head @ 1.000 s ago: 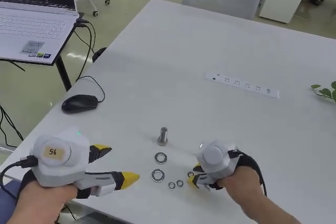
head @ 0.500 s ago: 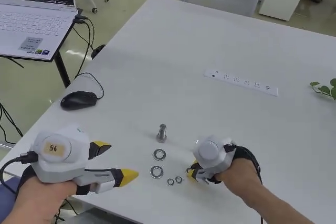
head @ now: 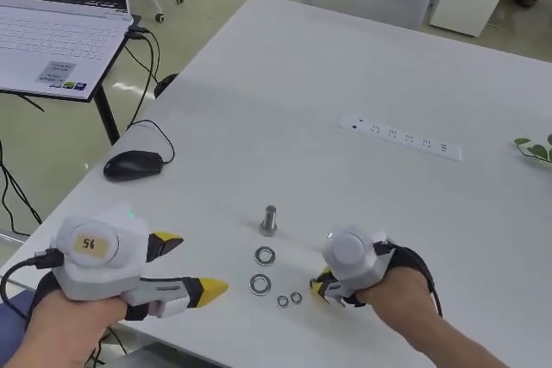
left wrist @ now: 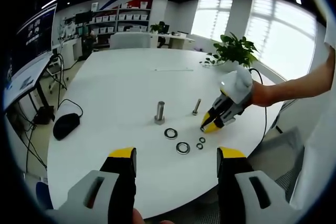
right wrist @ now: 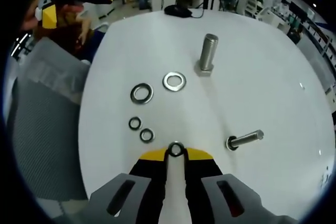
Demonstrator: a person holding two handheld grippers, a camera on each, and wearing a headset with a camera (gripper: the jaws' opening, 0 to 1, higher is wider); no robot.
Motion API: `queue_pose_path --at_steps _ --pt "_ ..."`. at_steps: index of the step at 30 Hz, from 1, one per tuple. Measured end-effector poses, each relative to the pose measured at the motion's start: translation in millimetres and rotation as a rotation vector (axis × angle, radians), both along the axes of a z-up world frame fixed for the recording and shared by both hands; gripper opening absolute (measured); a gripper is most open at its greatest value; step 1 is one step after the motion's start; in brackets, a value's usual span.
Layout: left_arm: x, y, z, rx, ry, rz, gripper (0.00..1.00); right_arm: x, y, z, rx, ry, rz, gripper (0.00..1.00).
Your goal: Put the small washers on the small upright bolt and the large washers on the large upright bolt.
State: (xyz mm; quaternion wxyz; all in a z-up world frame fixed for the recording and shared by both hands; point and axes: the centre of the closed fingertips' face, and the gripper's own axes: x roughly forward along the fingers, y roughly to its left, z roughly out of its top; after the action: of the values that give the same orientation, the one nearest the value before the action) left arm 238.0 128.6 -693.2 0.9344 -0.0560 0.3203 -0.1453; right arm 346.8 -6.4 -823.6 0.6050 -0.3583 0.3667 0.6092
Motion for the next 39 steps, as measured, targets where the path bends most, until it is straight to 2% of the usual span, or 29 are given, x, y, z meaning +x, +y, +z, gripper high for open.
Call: queue_pose_path --at_steps 11,18,25,33,39 --pt "0.1 -1.2 -0.4 -0.003 0.001 -0.005 0.62 2.9 -19.1 6.9 0.013 0.014 -0.064 0.13" --pt "0.6 -1.8 -0.1 -0.007 0.001 -0.006 0.62 16.5 -38.8 17.9 0.026 0.008 -0.123 0.13" --pt "2.8 -5.4 0.6 -0.011 -0.001 -0.013 0.62 33.0 -54.1 35.3 0.048 -0.009 -0.176 0.13" --pt "3.5 -8.6 0.9 -0.011 -0.003 -0.024 0.62 50.3 -56.9 47.4 0.056 -0.022 -0.188 0.13" --pt "3.3 -6.7 1.2 -0.01 -0.005 -0.021 0.62 65.8 -46.4 66.0 0.079 -0.047 -0.183 0.13"
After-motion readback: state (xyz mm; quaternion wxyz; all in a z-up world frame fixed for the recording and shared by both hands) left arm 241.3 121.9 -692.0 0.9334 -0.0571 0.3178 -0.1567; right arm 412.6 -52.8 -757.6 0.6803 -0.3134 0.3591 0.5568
